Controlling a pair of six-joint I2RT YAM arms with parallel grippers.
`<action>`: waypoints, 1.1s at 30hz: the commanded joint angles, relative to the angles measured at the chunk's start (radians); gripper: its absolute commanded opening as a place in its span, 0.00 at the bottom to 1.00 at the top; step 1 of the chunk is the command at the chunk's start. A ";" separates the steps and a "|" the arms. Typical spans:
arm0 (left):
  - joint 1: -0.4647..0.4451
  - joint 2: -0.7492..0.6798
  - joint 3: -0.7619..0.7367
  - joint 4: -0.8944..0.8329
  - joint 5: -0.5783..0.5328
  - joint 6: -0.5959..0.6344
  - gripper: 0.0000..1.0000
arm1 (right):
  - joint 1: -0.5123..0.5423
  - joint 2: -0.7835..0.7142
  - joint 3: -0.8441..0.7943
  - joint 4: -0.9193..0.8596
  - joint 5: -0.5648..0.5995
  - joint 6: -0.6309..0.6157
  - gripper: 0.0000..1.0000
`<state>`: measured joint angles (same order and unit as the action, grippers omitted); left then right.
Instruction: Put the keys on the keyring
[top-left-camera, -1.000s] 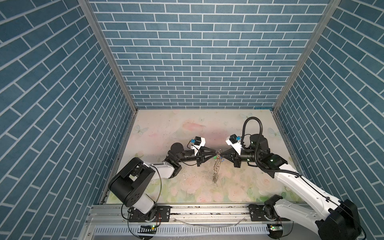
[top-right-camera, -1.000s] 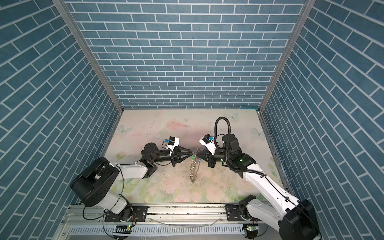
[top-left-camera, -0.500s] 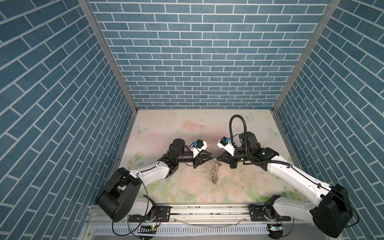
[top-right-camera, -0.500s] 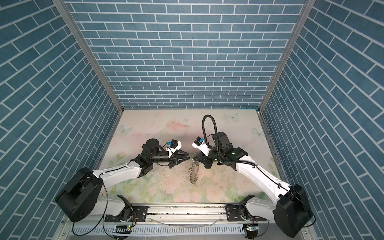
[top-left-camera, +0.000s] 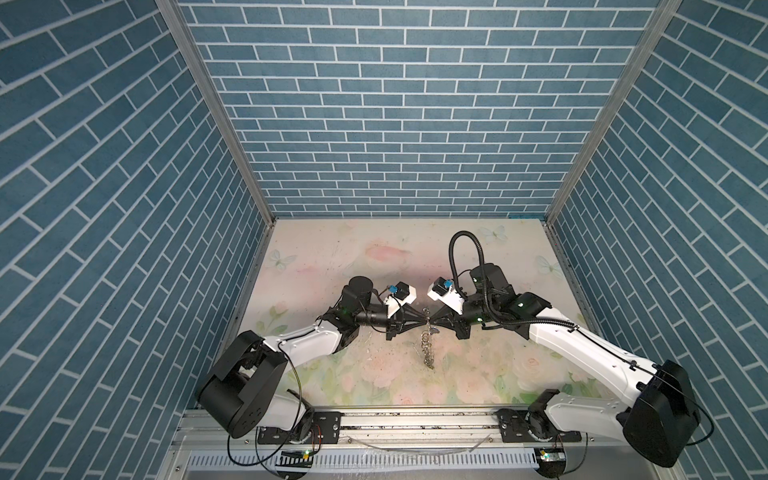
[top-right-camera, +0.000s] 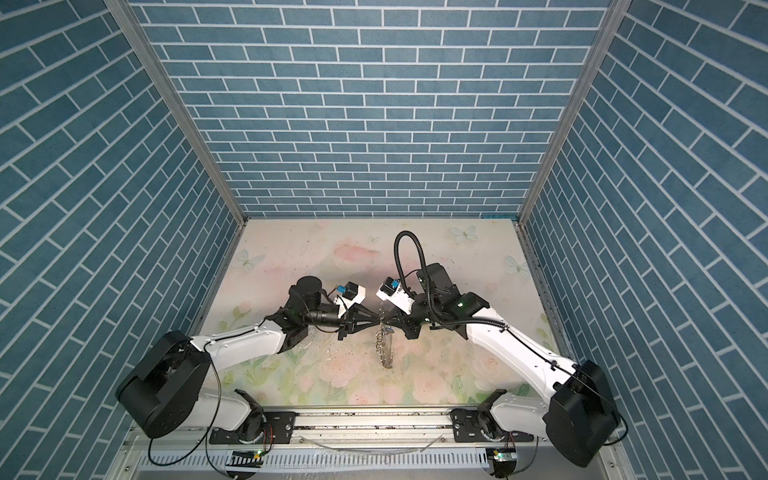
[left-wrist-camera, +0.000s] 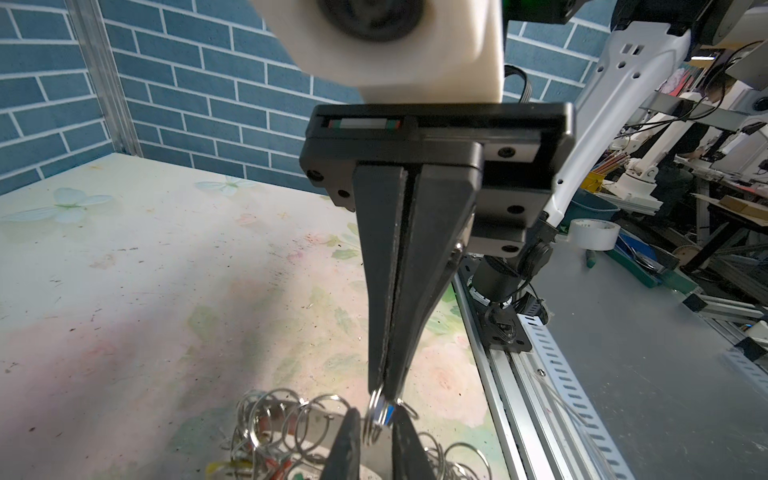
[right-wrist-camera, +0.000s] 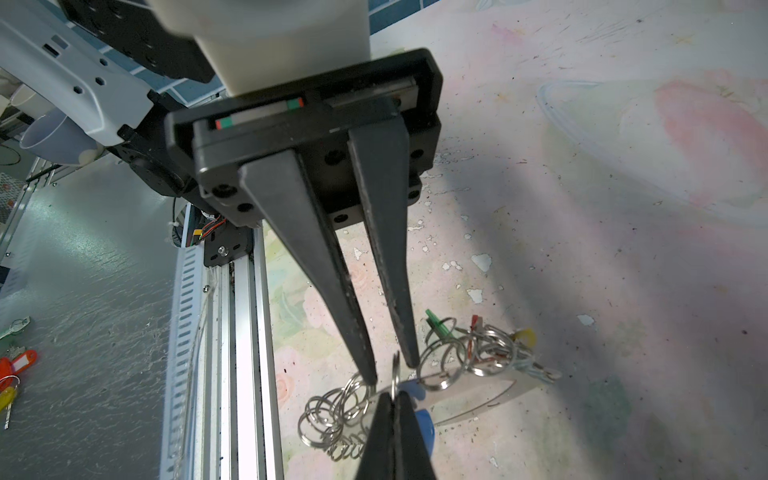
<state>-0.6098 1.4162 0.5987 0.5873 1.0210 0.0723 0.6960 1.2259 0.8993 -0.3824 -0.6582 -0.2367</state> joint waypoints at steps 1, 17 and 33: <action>-0.010 0.013 0.027 -0.039 0.027 0.024 0.12 | 0.008 -0.003 0.056 0.017 -0.027 -0.039 0.00; -0.030 0.016 -0.010 0.117 -0.083 -0.068 0.00 | 0.002 -0.097 -0.034 0.147 0.128 0.050 0.17; -0.061 0.173 -0.114 0.714 -0.400 -0.427 0.00 | 0.062 -0.248 -0.333 0.505 0.401 0.025 0.23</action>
<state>-0.6552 1.5906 0.4866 1.1477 0.6697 -0.3027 0.7494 0.9833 0.5980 -0.0097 -0.2897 -0.1890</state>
